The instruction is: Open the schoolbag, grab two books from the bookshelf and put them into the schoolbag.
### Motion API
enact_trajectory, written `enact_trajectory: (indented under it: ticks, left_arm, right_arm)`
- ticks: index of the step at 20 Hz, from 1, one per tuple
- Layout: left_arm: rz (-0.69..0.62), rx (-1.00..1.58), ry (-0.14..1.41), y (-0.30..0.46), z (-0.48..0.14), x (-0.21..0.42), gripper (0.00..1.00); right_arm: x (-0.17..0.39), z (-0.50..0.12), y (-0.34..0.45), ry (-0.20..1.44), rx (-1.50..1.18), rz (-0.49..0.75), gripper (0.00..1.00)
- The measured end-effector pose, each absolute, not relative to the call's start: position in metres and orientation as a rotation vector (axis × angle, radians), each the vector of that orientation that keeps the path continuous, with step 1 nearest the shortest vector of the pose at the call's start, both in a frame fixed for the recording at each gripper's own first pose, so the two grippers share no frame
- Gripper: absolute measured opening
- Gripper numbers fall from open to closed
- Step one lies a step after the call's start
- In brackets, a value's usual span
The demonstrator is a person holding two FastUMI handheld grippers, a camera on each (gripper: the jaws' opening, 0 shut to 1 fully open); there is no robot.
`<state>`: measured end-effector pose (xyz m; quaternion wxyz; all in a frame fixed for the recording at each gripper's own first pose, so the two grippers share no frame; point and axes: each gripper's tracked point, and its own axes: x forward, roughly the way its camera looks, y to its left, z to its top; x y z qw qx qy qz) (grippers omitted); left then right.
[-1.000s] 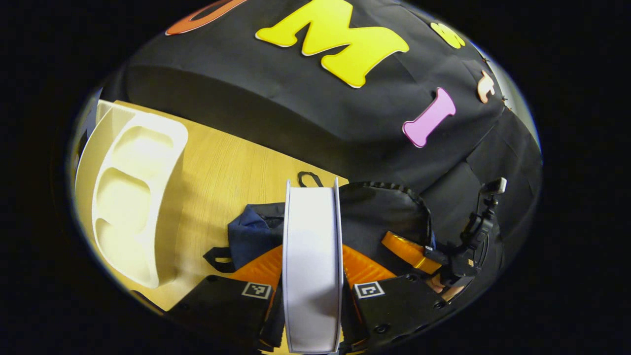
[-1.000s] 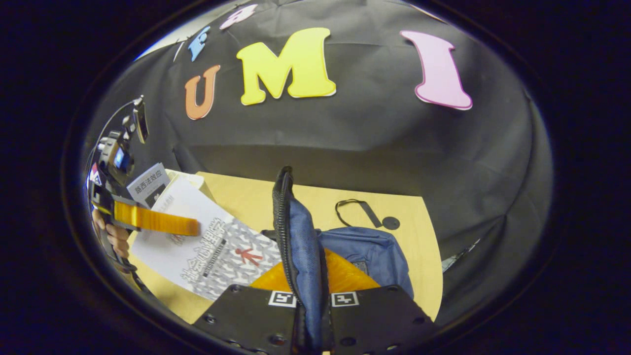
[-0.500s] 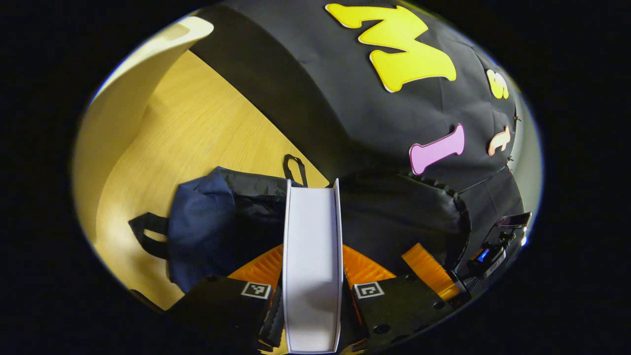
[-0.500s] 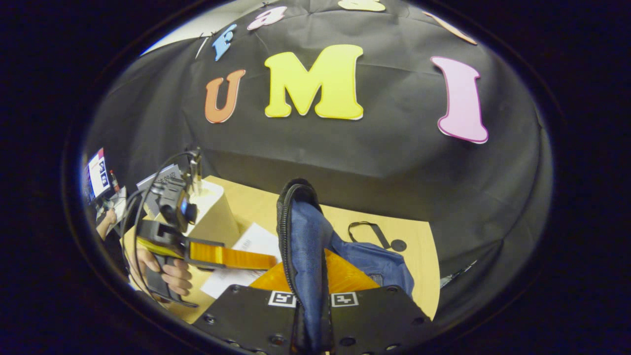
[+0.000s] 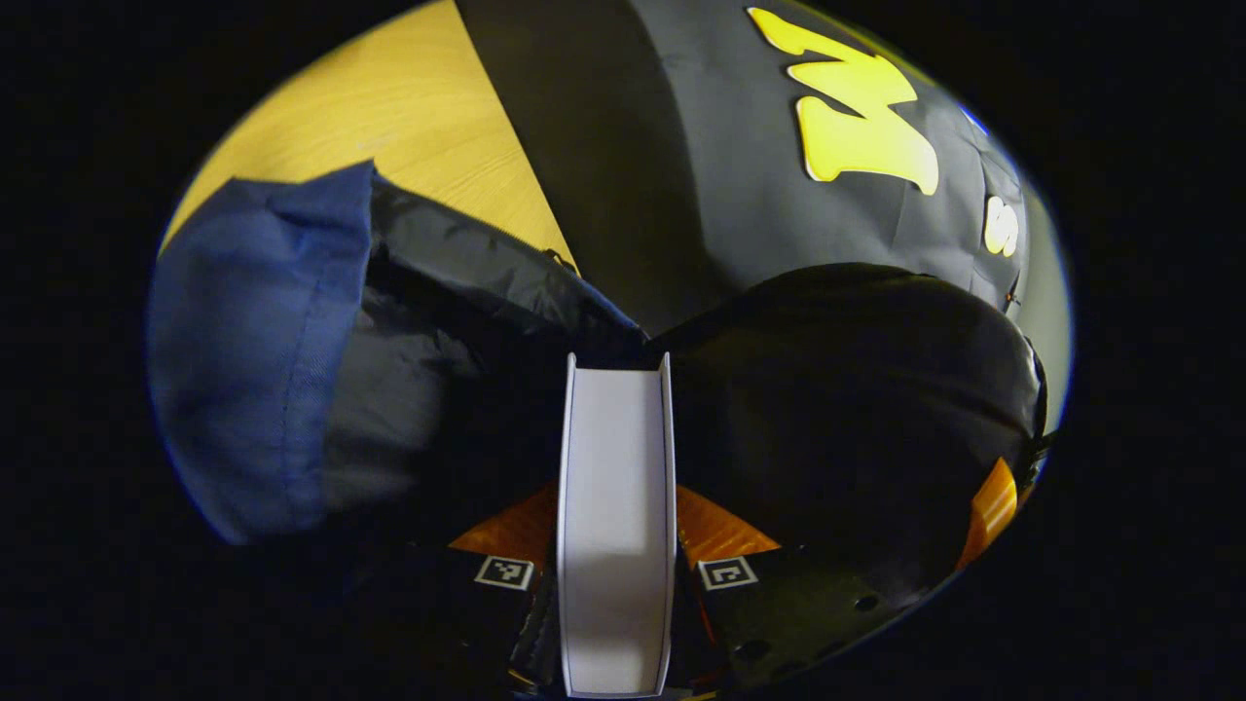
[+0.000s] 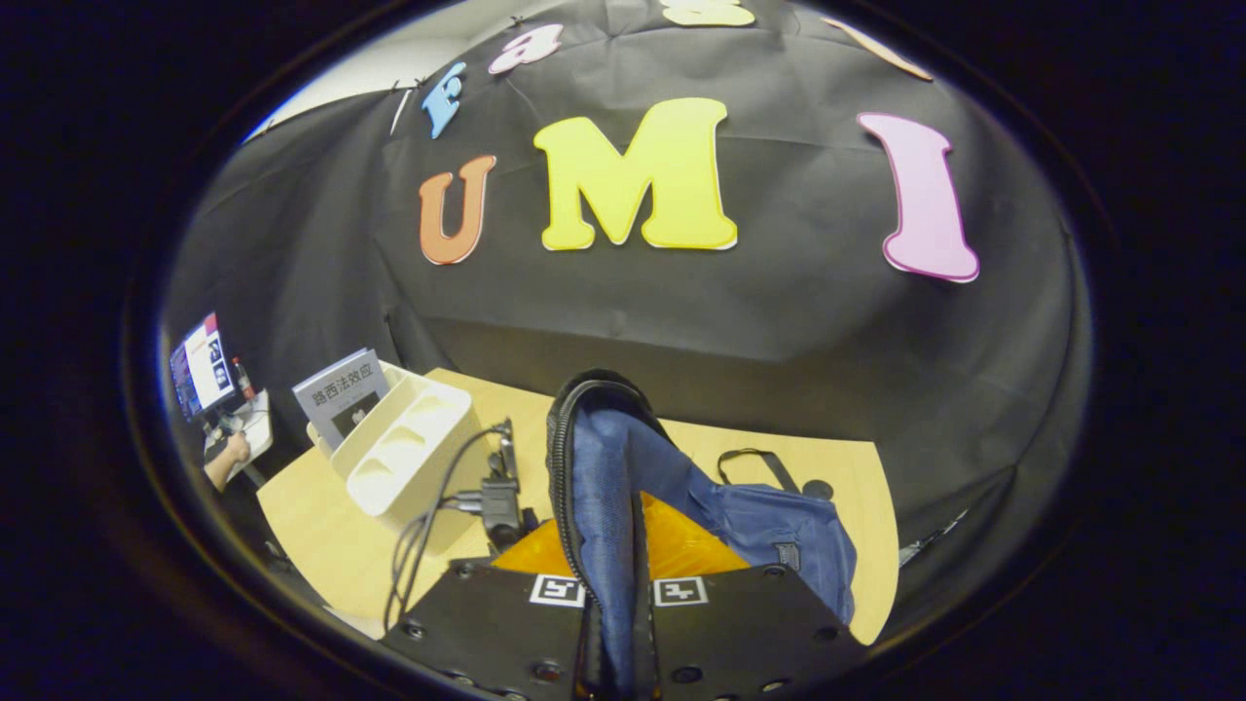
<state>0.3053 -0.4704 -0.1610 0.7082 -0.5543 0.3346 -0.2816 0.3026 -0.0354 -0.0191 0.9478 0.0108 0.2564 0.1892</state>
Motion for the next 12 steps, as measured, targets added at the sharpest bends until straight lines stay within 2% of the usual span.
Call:
enact_trajectory:
  ticks: [3, 6, 8, 9, 10, 11, 12]
  left_arm:
    - [-0.617, -1.271, 0.738, -0.468, -0.171, 0.310, 0.48]
    - [-0.549, -1.173, 0.725, -0.460, -0.183, 0.313, 0.51]
    - [-0.529, -1.095, 0.755, -0.457, -0.190, 0.305, 0.59]
    - [-0.530, -1.073, 0.764, -0.454, -0.191, 0.302, 0.80]
    - [-0.538, -1.064, 0.768, -0.450, -0.188, 0.297, 0.69]
    - [-0.538, -1.046, 0.760, -0.445, -0.185, 0.294, 0.76]
    - [-0.493, -0.995, 0.755, -0.440, -0.189, 0.293, 0.80]
  right_arm:
    - [0.306, -0.019, -0.040, 0.507, 0.024, 0.384, 0.07]
    - [0.305, -0.024, -0.047, 0.507, 0.045, 0.391, 0.11]
    - [0.305, -0.029, -0.050, 0.515, 0.044, 0.388, 0.11]
    - [0.305, -0.030, -0.054, 0.511, 0.028, 0.380, 0.11]
    - [0.306, -0.031, -0.058, 0.504, 0.012, 0.366, 0.11]
    - [0.305, -0.032, -0.061, 0.497, 0.004, 0.356, 0.11]
    - [0.304, -0.033, -0.063, 0.496, 0.003, 0.352, 0.11]
